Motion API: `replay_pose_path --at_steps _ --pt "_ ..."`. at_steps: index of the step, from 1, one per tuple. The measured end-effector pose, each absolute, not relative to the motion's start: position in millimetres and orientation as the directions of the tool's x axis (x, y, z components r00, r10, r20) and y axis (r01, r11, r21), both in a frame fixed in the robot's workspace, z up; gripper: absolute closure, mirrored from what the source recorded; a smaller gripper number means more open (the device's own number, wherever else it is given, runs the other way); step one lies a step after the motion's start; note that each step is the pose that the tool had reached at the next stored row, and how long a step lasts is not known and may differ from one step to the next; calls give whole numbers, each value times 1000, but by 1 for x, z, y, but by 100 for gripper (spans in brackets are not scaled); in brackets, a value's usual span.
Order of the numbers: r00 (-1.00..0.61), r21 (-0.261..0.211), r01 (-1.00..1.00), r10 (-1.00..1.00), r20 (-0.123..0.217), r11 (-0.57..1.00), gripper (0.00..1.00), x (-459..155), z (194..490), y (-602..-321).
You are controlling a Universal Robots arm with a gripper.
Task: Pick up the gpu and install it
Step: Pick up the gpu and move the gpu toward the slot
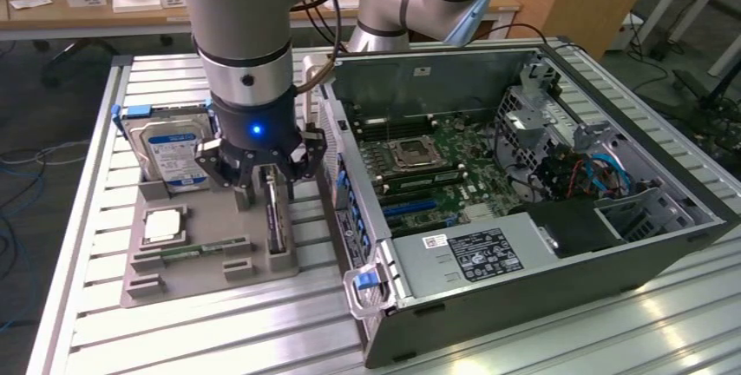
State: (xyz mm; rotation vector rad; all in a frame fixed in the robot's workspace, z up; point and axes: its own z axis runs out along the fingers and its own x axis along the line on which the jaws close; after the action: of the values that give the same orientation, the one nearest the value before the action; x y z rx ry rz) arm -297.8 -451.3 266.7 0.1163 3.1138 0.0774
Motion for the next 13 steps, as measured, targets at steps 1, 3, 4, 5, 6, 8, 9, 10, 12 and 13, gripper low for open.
replay_pose_path --at_steps 1,3,4,5,6,8,9,10,12,13 --pt "-997 51 74 75 -23 996 47 -298 267 -451" --pt "-997 51 74 75 -23 996 47 -298 267 -451" --pt "-997 51 74 75 -23 996 47 -298 266 -451" --pt "-997 51 74 75 -23 996 47 -298 265 -451" --pt "-997 51 74 75 -23 996 47 -298 265 -451" --pt "-997 51 74 75 -23 996 47 -298 262 -451" --pt "-997 51 74 75 -23 996 47 -298 261 -451" --pt "-997 51 74 75 -23 996 47 -298 260 -451" --pt "-997 51 74 75 -23 996 47 -298 258 -451" --pt "-997 51 74 75 -23 996 47 -298 257 -451"
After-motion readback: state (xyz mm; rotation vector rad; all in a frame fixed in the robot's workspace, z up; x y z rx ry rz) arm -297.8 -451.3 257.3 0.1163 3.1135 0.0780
